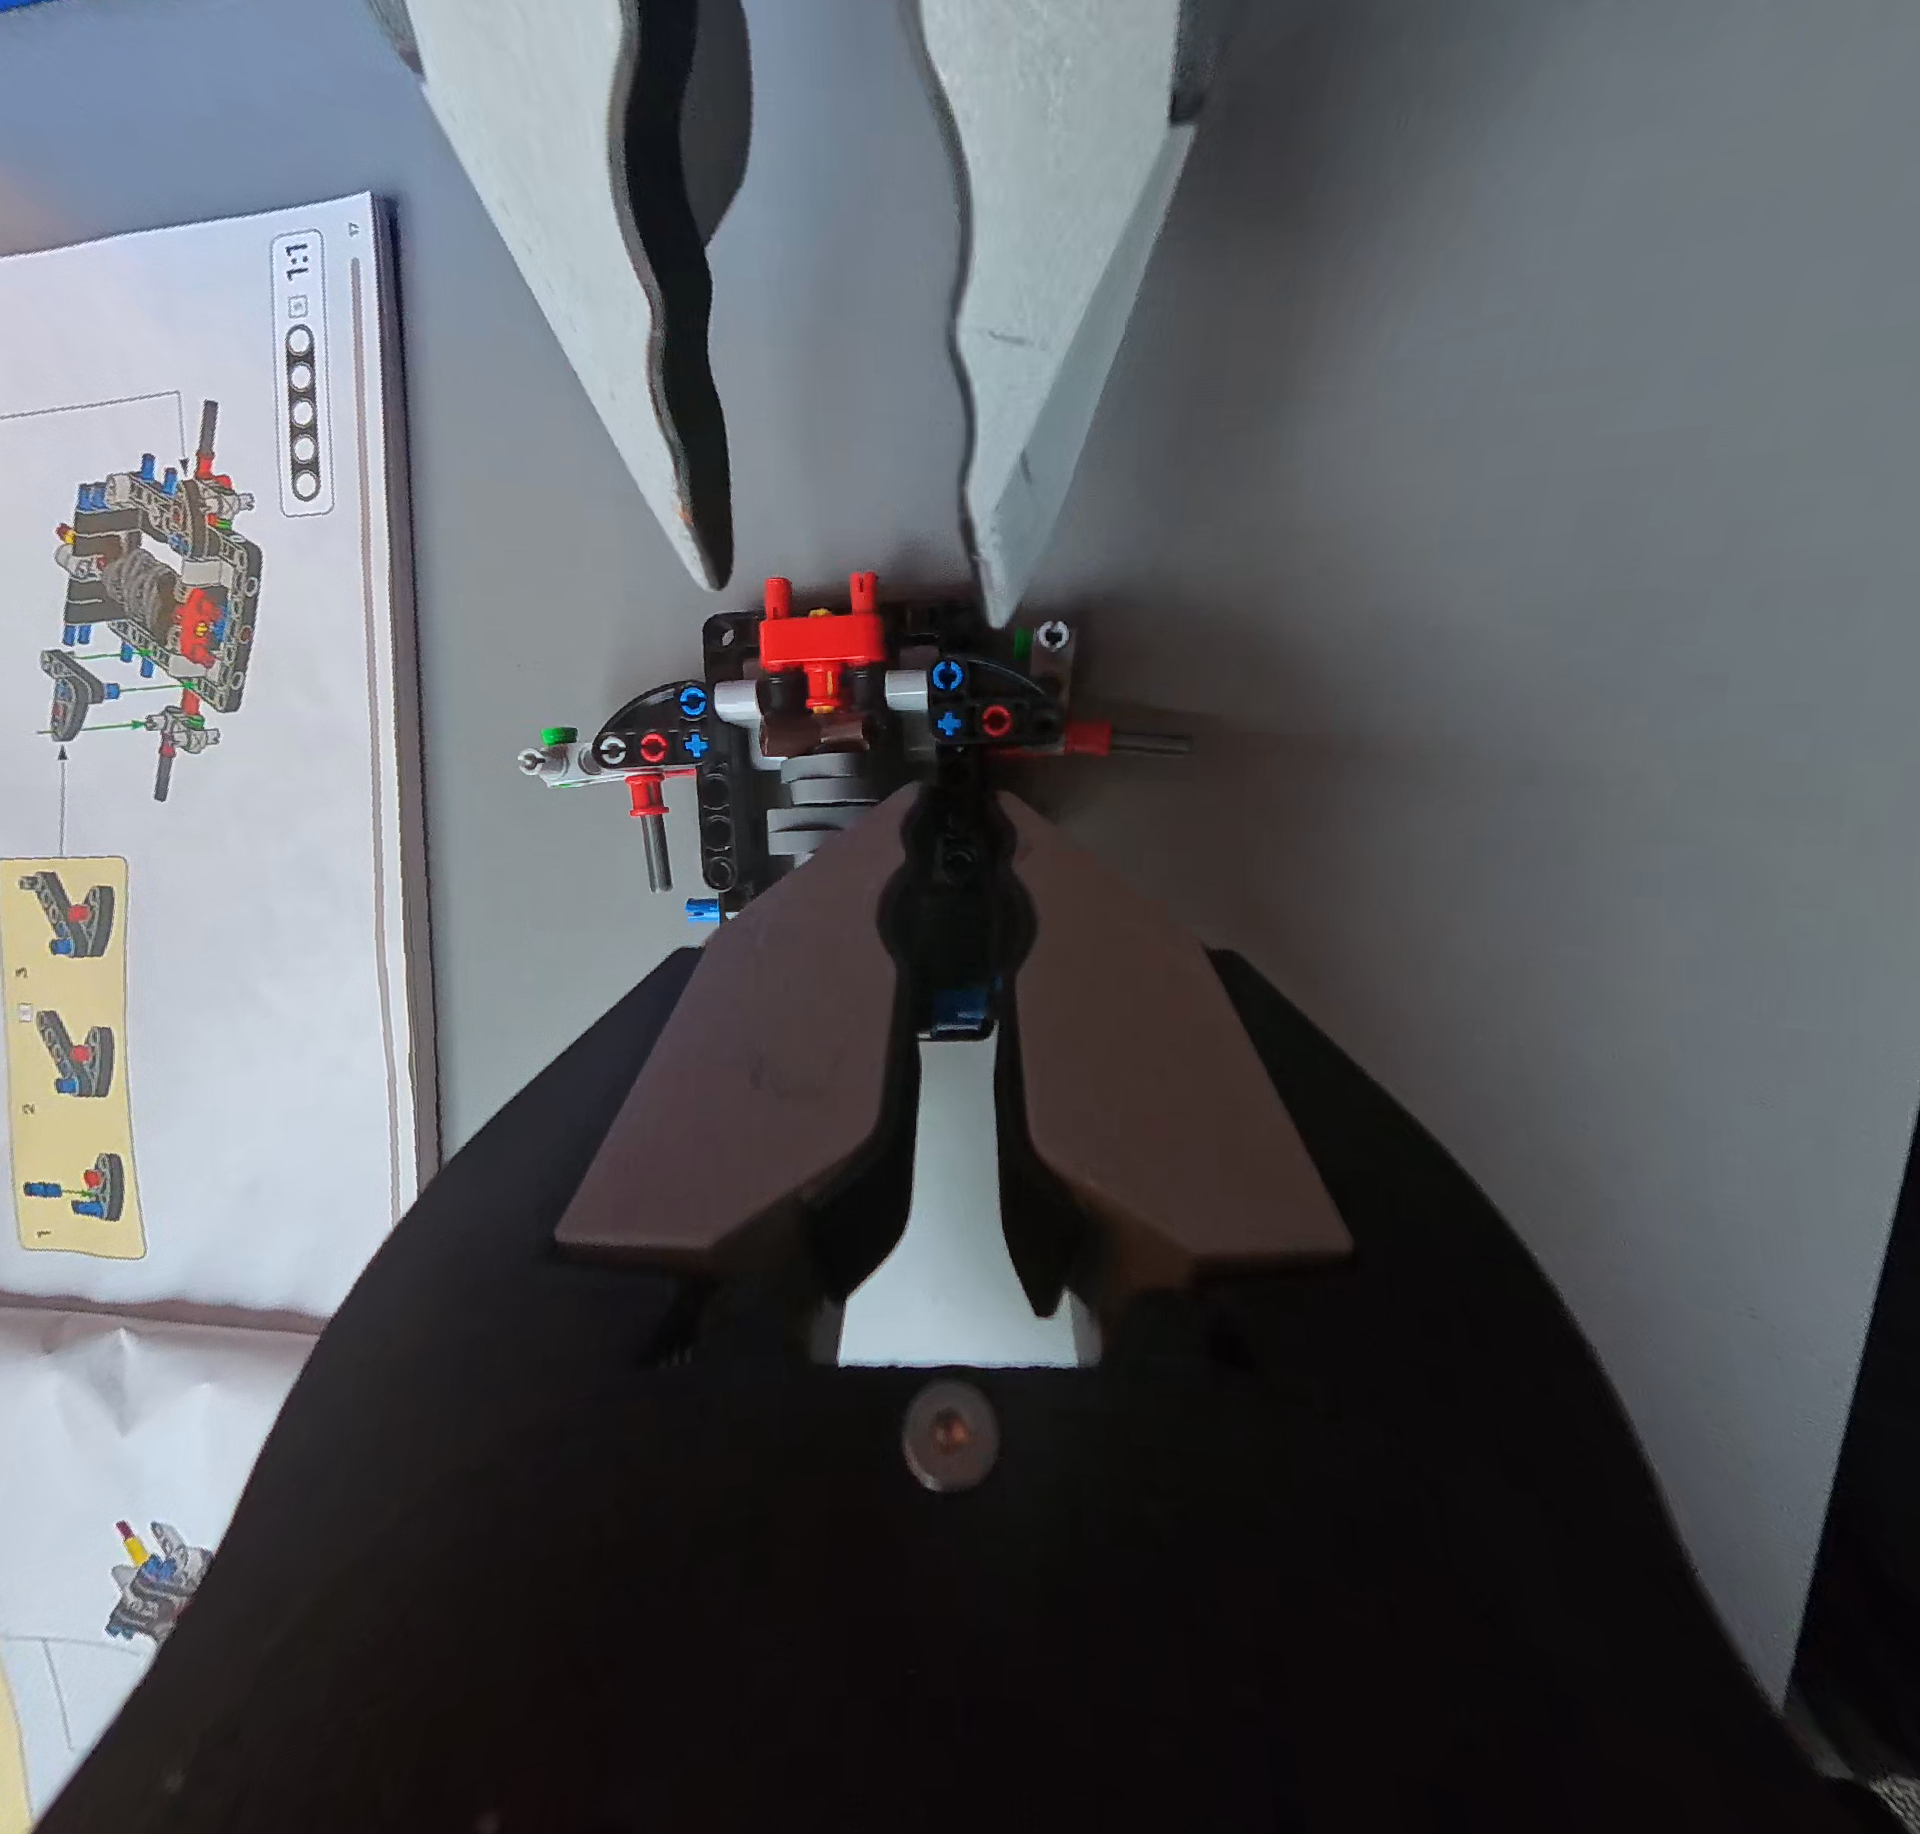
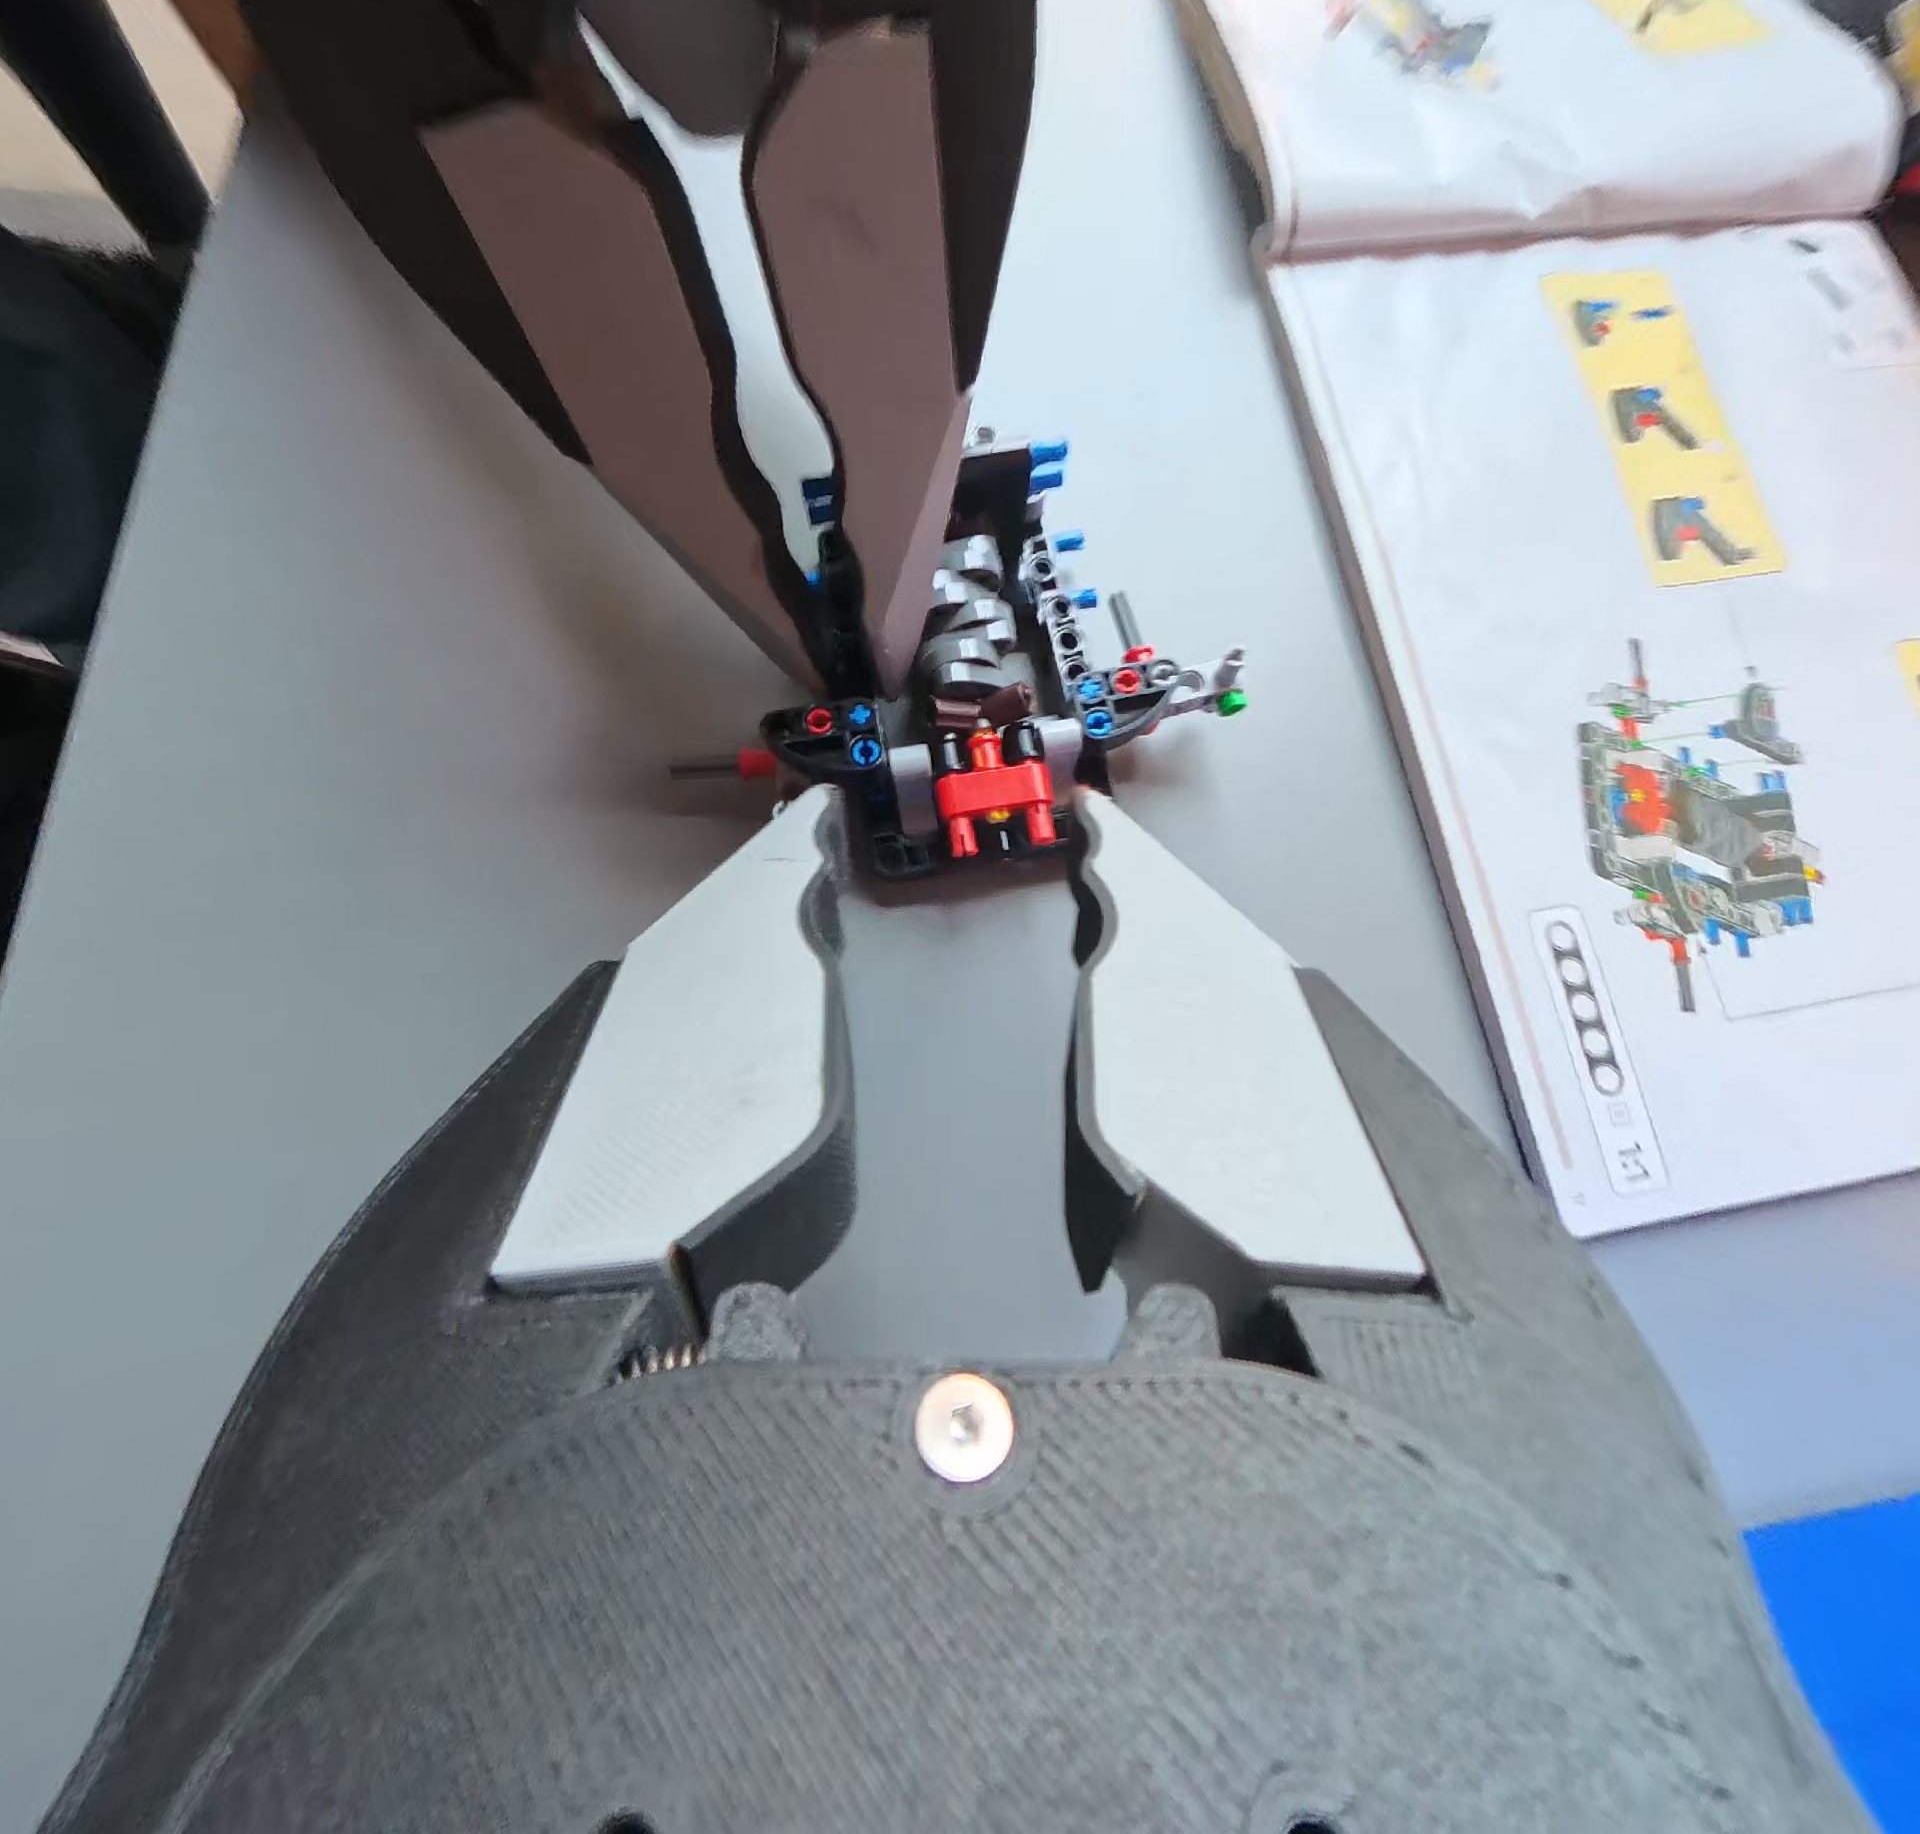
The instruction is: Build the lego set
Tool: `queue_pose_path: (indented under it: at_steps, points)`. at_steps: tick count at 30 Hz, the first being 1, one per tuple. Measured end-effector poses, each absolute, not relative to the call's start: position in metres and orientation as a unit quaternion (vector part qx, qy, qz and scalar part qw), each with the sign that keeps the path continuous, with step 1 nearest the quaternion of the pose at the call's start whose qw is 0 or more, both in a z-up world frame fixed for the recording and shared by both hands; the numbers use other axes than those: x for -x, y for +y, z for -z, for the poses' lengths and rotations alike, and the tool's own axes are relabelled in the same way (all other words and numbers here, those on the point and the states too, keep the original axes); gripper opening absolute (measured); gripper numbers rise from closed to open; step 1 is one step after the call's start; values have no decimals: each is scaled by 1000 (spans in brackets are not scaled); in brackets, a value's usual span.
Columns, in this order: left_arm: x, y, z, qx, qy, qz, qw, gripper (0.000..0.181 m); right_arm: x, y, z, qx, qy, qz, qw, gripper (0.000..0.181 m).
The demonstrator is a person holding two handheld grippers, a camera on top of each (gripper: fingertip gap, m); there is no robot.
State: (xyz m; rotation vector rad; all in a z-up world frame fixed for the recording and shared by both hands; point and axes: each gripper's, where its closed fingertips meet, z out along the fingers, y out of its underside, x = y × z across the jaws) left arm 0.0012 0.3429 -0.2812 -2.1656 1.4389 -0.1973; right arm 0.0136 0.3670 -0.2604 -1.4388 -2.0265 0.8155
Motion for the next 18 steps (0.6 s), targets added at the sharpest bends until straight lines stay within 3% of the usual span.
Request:
queue_pose_path:
  at_steps: [5,11,18]
  points:
    - [0,343,281,804,530,68,262,5,-7,376,279,529,-772,-235,264,38]
    - [4,342,281,807,528,72,255,5,-6,374,278,517,-779,-236,265,20]
    - [8,340,281,802,535,65,258,4,-5,363,281,524,-775,-254,245,37]
